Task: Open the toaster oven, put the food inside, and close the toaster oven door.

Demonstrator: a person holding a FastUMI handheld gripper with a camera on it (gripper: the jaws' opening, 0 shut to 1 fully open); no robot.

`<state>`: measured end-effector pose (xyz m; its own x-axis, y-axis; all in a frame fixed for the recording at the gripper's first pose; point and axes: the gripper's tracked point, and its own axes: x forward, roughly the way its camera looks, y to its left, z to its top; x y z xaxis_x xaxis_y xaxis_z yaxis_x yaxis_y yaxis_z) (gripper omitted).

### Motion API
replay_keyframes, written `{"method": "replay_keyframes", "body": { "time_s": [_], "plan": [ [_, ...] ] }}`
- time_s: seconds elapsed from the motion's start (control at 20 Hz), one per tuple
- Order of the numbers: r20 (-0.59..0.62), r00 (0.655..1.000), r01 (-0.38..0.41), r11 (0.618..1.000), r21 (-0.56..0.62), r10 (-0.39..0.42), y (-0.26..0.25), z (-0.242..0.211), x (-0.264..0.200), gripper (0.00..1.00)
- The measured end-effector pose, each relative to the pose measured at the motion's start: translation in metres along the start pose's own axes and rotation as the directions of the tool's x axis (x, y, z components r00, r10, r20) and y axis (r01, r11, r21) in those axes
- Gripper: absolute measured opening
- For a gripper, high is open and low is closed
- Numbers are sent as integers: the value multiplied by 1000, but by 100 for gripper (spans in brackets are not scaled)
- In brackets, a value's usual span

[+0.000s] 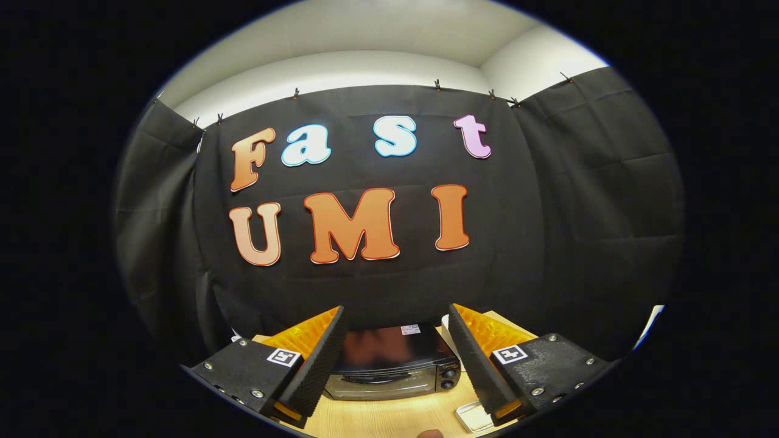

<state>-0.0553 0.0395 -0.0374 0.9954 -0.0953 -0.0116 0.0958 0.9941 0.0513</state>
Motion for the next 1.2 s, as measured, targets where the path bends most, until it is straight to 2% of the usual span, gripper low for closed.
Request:
{"method": "replay_keyframes", "body": {
  "time_s": [0.4, 0.65, 0.9, 1.2],
  "plan": [
    [1, 1000, -5, 1000, -15, 5, 4, -1, 15, 99],
    [38, 999, 6, 1000, -2, -5, 4, -16, 46, 99],
    [17, 1000, -16, 1000, -7, 16, 13, -56, 86, 99],
    [-137, 986, -103, 994, -45, 96, 38, -149, 121, 99]
  ]
}}
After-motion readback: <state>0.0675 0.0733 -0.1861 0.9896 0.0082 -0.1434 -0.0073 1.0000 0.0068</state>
